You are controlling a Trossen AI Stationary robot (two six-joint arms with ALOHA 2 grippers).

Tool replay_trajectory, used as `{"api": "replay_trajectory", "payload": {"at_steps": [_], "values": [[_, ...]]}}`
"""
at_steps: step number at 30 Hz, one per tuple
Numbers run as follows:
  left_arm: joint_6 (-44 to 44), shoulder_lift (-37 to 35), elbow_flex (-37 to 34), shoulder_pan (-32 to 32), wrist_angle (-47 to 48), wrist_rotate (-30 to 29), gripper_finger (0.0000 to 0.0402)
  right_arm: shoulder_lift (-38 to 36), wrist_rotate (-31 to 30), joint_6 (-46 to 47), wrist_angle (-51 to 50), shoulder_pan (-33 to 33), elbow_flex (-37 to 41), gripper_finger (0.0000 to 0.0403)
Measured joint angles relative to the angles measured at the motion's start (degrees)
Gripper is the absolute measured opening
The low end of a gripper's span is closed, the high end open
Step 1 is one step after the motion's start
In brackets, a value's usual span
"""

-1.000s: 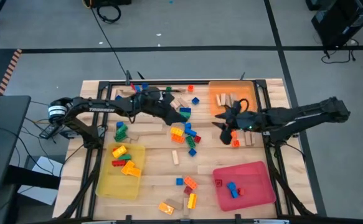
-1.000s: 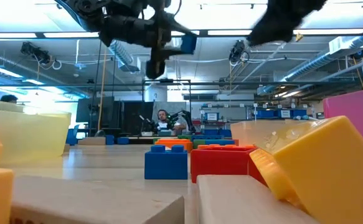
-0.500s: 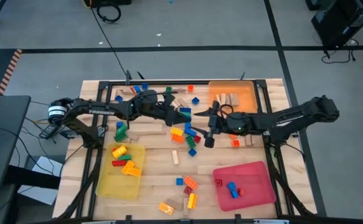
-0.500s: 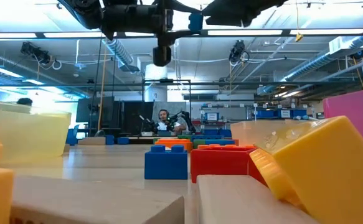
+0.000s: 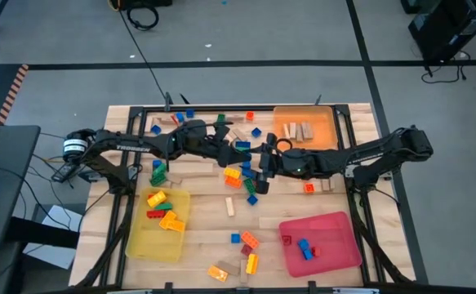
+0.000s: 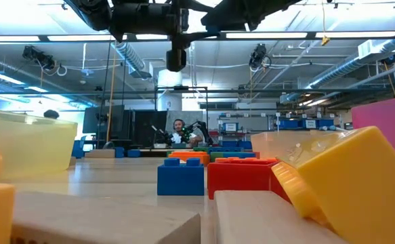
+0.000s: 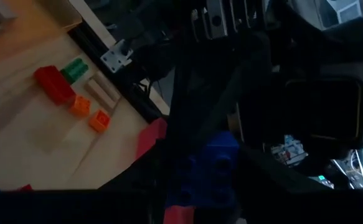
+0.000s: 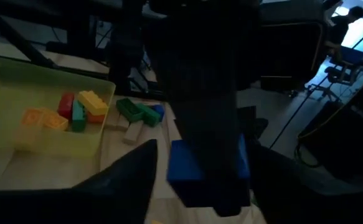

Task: Sort blocks by size
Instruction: Put the small blue game piece into the red bin

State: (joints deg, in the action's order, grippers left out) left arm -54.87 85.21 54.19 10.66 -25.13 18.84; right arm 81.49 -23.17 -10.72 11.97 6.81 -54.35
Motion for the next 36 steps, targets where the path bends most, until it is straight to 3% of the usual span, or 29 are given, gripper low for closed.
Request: {"api": "replay_trajectory", "payload": {"at_steps": [4, 8, 16, 20, 25, 31, 36], "values": [[-1.05, 0.0, 0.0, 0.0, 0.06, -0.43, 0.0157, -0.26, -0.36, -1.24, -0.17, -0.35, 0.0, 0.016], [-0.41, 0.0, 0.0, -0.13, 0.54, -1.66, 0.0169, -0.26, -0.29, -2.12, -0.55, -0.35, 0.0, 0.016], [6.64, 0.55, 0.02, -0.04, 0.46, -3.18, 0.0235, -4.03, -0.37, 3.07, -8.56, -0.27, -0.02, 0.0159], [11.96, 0.61, 0.07, -0.04, 0.38, -5.8, 0.0247, -10.4, -0.9, 11.32, -20.13, -0.17, -0.02, 0.0159], [18.33, 0.63, 0.07, -0.5, 0.73, -6.3, 0.0244, -20.23, 4.25, 24.81, -41.51, 2.71, -0.07, 0.0159], [28.53, 0.66, 0.07, -2.11, 1.62, -10.69, 0.0237, -27.67, 13.52, 43.08, -67.91, 11.83, -0.07, 0.0164], [32.15, 0.68, 0.07, -3.49, 5.65, -17.97, 0.0236, -26.67, 19.71, 58.27, -82.22, 22.26, -0.04, 0.0159]]}}
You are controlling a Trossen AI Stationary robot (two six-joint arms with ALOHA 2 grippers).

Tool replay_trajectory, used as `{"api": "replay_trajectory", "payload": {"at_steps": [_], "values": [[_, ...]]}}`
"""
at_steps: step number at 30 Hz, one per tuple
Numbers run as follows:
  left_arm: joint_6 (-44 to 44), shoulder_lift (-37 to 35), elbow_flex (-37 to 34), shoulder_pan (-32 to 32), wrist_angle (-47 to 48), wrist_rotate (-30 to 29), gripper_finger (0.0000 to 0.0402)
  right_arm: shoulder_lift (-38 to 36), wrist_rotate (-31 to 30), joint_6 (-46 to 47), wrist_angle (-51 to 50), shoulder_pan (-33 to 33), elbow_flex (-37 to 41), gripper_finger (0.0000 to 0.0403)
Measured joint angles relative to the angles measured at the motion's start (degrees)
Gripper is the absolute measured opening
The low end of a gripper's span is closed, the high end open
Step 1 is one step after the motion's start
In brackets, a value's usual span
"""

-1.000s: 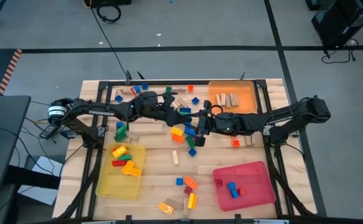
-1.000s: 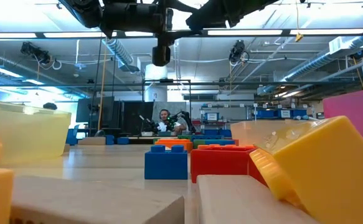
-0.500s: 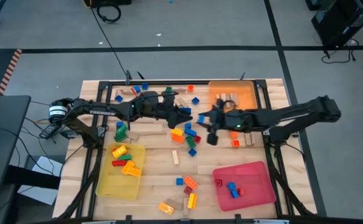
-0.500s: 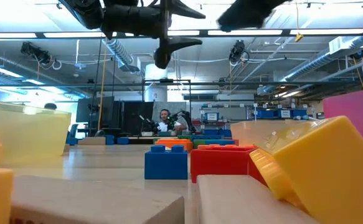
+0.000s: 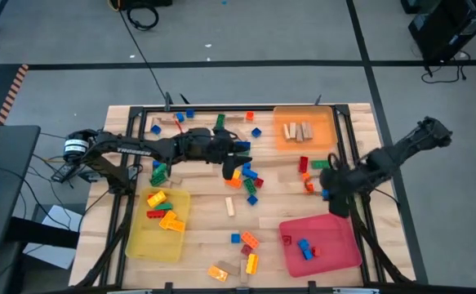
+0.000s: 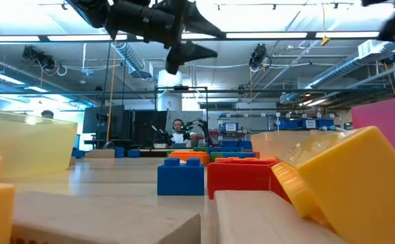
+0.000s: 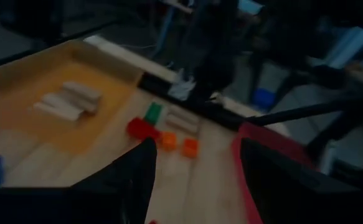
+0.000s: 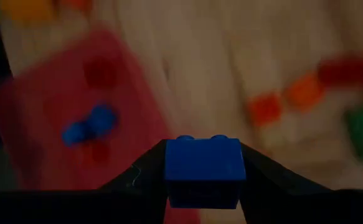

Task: Sort blocks by size
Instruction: Put the small blue game piece into the red bin

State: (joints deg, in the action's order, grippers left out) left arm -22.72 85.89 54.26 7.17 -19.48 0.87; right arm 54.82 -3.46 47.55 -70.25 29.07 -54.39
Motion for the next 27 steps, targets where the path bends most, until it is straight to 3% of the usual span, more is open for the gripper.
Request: {"api": "replay_trajectory", "payload": {"at_steps": [6, 13, 22, 27], "values": [[-1.56, 0.0, 0.0, -0.19, 1.72, -2.58, 0.0236, 4.87, 2.96, 12.36, 0.75, 10.49, 0.0, 0.0159], [-2.94, 0.0, 0.0, -0.21, 1.73, -2.48, 0.0236, 14.89, 2.22, 13.21, 2.94, 20.15, 0.02, 0.0166], [3.86, 0.0, 0.0, -2.5, 1.88, -1.88, 0.0236, 27.31, 1.77, 10.45, 10.1, 23.75, 0.17, 0.0169], [4.66, 0.0, 0.0, -5.87, 4.3, -7.17, 0.0236, 29.57, 3.3, 10.37, 20.58, 23.84, 3.83, 0.017]]}}
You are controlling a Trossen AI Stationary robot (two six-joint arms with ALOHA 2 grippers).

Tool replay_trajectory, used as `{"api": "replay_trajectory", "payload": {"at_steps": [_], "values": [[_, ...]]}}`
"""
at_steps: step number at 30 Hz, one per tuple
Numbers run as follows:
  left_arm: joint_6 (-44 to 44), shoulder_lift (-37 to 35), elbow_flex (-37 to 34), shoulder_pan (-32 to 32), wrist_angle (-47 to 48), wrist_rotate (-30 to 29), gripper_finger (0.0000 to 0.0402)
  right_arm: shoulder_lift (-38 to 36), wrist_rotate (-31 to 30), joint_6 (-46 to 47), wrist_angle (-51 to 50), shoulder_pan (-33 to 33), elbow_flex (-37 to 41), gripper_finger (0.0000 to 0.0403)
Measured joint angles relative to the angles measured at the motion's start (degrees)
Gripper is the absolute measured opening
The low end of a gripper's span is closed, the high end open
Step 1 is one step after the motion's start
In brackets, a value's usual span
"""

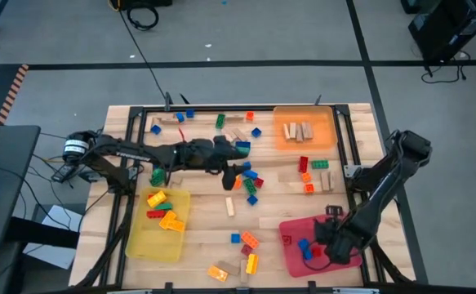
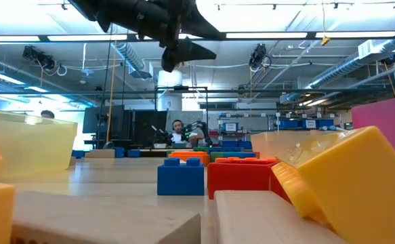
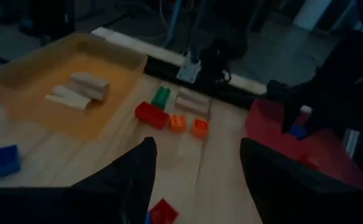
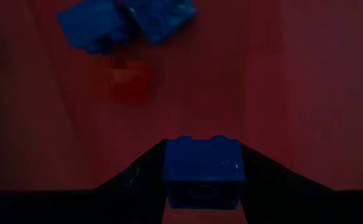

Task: Sort blocks by size
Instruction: Put the small blue game piece into the red bin, then put the large yellow game piece into the yellow bin

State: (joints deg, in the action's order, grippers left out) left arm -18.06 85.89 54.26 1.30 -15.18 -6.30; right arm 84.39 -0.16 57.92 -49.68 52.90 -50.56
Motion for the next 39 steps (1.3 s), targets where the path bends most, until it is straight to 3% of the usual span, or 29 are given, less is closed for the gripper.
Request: {"api": "replay_trajectory", "payload": {"at_steps": [4, 12, 20, 26, 33, 39], "values": [[-0.11, 0.0, 0.04, -2.97, 4.48, -3.65, 0.0236, 0.75, -0.03, 0.93, 1.19, 0.02, 1.42, 0.0172], [-0.09, 0.02, 7.67, -9.61, 25.98, -12.23, 0.0236, 0.77, -0.68, 3.61, 0.73, -0.02, 1.59, 0.0211], [1.27, 0.0, 11.29, -14.42, 33.54, -14.51, 0.0236, 0.77, 0.59, 8.71, 0.26, -0.2, 0.55, 0.025], [-0.47, 0.79, 16.06, -21.29, 41.8, -18.15, 0.0236, 0.76, 2.68, 17.81, -5.16, -1.27, -3.85, 0.0242], [-1.9, 8.49, 25.87, -29.23, 53.83, -20.02, 0.0233, 0.68, -2.85, 24.82, -9.01, -1.29, -10.9, 0.0224], [-1.89, 18.23, 35.93, -34.67, 62.9, -17.06, 0.0233, 0.68, -9.57, 25.11, -9.36, -1.29, -15.1, 0.021]]}}
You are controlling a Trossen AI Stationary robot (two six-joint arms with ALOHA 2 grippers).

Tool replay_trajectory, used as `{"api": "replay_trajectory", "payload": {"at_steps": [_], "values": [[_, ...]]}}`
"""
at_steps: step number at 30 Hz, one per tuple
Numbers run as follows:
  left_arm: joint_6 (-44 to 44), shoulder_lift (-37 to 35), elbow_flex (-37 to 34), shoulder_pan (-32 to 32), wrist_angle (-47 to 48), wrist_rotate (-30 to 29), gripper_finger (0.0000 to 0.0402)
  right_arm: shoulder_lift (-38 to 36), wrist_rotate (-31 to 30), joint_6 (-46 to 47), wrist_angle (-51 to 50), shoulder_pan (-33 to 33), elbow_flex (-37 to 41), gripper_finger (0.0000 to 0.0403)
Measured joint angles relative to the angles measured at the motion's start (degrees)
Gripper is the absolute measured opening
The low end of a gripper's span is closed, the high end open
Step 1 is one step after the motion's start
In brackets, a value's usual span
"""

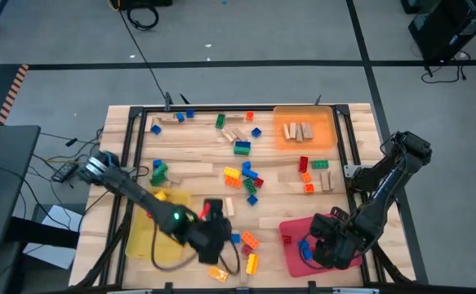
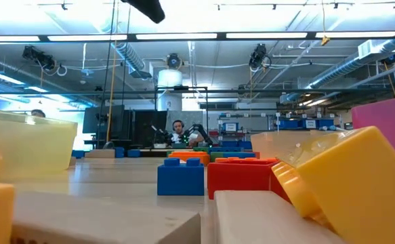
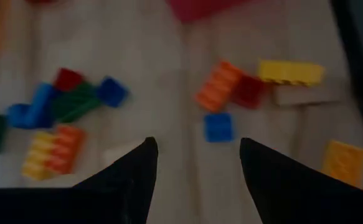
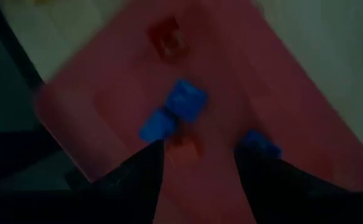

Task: Sort blocks by size
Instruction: Put the large yellow game piece into the yellow bin

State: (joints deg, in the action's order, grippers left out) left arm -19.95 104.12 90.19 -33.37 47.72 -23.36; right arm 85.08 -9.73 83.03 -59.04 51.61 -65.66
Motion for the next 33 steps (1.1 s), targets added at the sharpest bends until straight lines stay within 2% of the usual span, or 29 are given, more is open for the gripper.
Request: {"api": "replay_trajectory", "payload": {"at_steps": [5, 13, 20, 33], "values": [[0.19, 6.76, 4.74, -3.58, 2.7, 3.41, 0.0233, 0.0, -2.73, 2.04, -0.09, -0.06, -1.19, 0.0201], [-3.79, 13.46, 5.38, -6.87, 2.47, 8.64, 0.0233, 0.0, -2.78, 7.07, 0.26, 0.11, -1.21, 0.0197], [-6.24, 14.77, 4.87, -8.98, -0.73, 11.86, 0.0233, 0.0, -2.83, 7.41, 0.41, 0.11, -1.21, 0.0194], [-5.96, 19.46, 4.71, -9.77, -3.44, 12.94, 0.0233, 0.04, -3.11, 7.45, 0.79, 0.11, -1.23, 0.0194]]}}
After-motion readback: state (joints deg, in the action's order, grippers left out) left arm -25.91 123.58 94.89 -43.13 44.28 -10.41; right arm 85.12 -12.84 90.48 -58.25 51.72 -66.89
